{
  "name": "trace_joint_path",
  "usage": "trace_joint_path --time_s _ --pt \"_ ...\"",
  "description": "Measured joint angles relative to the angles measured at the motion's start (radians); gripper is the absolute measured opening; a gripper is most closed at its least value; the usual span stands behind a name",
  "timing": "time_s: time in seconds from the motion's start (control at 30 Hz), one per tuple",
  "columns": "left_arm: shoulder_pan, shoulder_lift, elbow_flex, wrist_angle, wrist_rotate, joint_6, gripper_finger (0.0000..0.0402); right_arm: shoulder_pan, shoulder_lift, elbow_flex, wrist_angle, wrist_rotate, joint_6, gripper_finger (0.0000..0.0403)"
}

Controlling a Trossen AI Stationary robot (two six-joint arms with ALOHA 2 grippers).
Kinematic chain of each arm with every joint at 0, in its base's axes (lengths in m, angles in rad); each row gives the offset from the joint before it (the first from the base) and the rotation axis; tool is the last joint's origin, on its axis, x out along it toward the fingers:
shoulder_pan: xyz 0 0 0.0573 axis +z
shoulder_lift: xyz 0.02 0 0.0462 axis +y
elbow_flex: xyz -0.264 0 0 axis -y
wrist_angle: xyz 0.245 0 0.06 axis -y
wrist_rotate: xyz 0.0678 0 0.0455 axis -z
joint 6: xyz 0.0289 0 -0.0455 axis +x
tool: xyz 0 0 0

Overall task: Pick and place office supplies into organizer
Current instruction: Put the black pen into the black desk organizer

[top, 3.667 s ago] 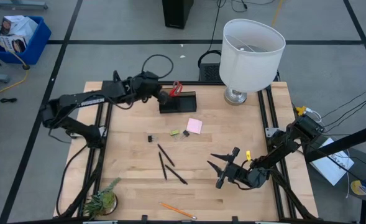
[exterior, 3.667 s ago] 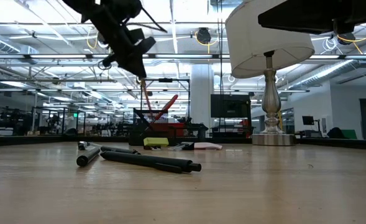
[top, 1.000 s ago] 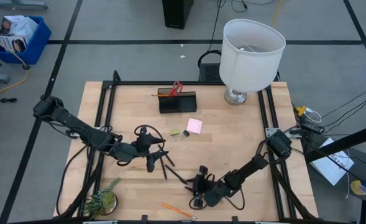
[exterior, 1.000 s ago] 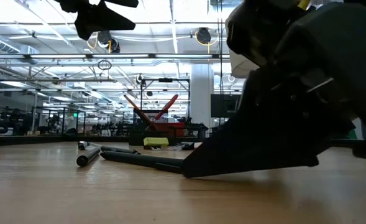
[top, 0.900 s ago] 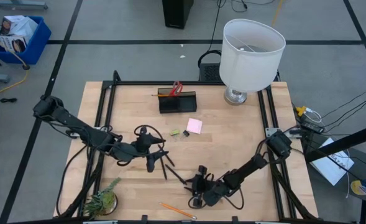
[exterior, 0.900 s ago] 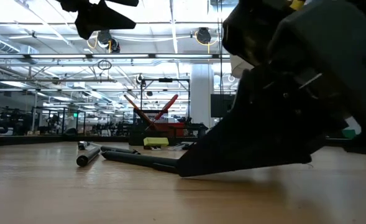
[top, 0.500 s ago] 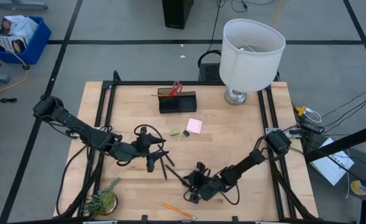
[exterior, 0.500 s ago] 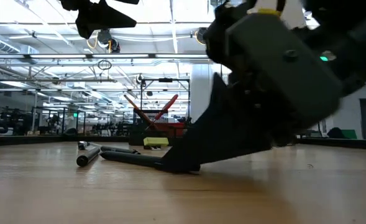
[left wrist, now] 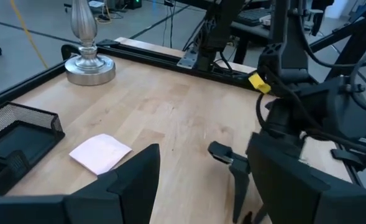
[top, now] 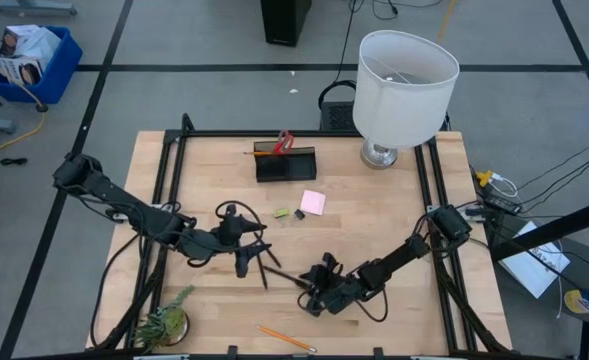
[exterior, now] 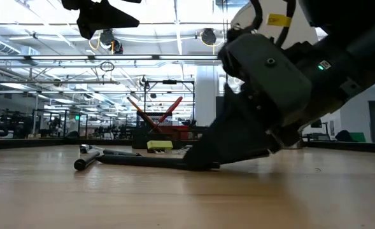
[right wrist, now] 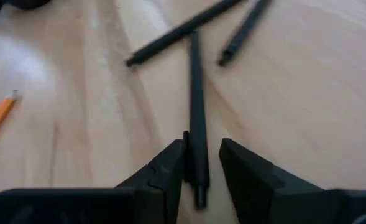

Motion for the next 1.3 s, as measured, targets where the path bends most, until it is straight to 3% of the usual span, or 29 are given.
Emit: trace_joint_path --time_s 0.2,0.37,0.67,1.1,1.3 --pt "0.000 0.000 0.000 0.000 0.001 0.001 0.0253 0.036 -0.048 -0.067 0.016 0.001 -0.175 0.0087" --pt "0.000 0.000 0.000 0.000 0.002 0.001 0.0253 0.048 -0.054 -0.125 0.171 -0.005 -0.336 0.0089" --pt "0.000 0.000 0.000 0.001 0.001 0.000 0.0253 0.032 -0.054 -0.219 0.357 -0.036 -0.369 0.0121" --pt "0.000 0.000 0.000 0.002 0.000 0.003 0.0253 -0.012 -0.057 -0.170 0.383 -0.048 -0.463 0.0130" --pt "0.000 0.000 0.000 0.028 0.000 0.020 0.0253 -0.041 -0.054 -0.169 0.480 -0.100 -0.530 0.0130"
